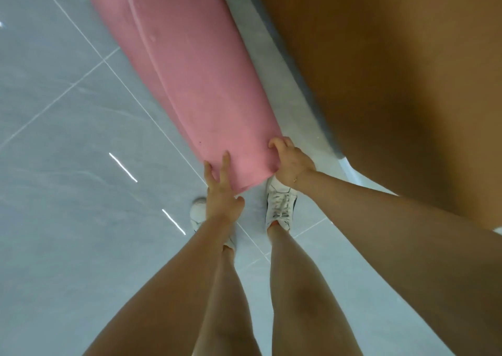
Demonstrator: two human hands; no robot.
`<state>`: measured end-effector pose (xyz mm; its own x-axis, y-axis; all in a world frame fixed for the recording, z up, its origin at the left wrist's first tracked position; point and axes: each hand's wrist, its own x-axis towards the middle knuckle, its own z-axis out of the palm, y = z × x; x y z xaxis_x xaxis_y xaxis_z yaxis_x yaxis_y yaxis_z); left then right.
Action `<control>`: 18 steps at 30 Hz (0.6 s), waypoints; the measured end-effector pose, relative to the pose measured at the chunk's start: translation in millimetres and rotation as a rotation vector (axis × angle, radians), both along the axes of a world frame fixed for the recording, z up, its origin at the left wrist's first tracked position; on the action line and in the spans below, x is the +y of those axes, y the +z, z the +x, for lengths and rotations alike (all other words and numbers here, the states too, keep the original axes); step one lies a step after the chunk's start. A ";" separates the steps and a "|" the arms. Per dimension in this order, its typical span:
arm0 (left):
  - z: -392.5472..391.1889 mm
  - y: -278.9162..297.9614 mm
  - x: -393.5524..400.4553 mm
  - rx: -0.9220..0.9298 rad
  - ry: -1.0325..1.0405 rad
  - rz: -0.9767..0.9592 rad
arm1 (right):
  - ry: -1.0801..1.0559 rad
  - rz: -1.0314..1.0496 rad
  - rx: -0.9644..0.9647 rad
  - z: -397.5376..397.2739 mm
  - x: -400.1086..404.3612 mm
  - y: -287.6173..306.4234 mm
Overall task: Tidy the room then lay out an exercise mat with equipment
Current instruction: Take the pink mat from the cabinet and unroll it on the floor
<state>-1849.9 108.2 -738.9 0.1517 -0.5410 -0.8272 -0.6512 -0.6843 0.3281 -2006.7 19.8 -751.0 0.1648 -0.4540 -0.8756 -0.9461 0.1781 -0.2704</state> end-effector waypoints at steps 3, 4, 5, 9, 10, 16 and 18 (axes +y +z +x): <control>14.8 19.5 -20.1 0.116 0.095 0.093 | -0.146 0.121 -0.018 4.2 -4.7 22.1; 20.5 29.3 -28.2 0.127 0.117 0.122 | -0.188 0.150 -0.019 7.7 -7.1 32.7; 28.2 44.4 -37.3 0.126 0.131 0.140 | -0.225 0.163 -0.026 12.9 -10.0 49.9; 52.3 113.4 -66.2 0.182 0.358 0.127 | -0.464 0.141 -0.074 33.4 -16.1 123.7; 58.4 137.0 -73.6 0.226 0.448 0.117 | -0.522 0.118 -0.095 38.6 -18.2 147.0; 102.7 306.7 -78.9 0.471 0.736 -0.044 | -0.632 -0.027 -0.234 77.5 -25.1 315.8; 117.6 358.1 -67.5 0.549 0.807 -0.059 | -0.671 -0.071 -0.267 90.6 -21.0 365.8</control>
<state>-1732.3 40.7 -380.8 0.0962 -0.4866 -0.8683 0.2594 -0.8299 0.4939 -1916.1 -1.2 -385.3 0.0344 -0.5869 -0.8090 -0.5392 0.6706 -0.5094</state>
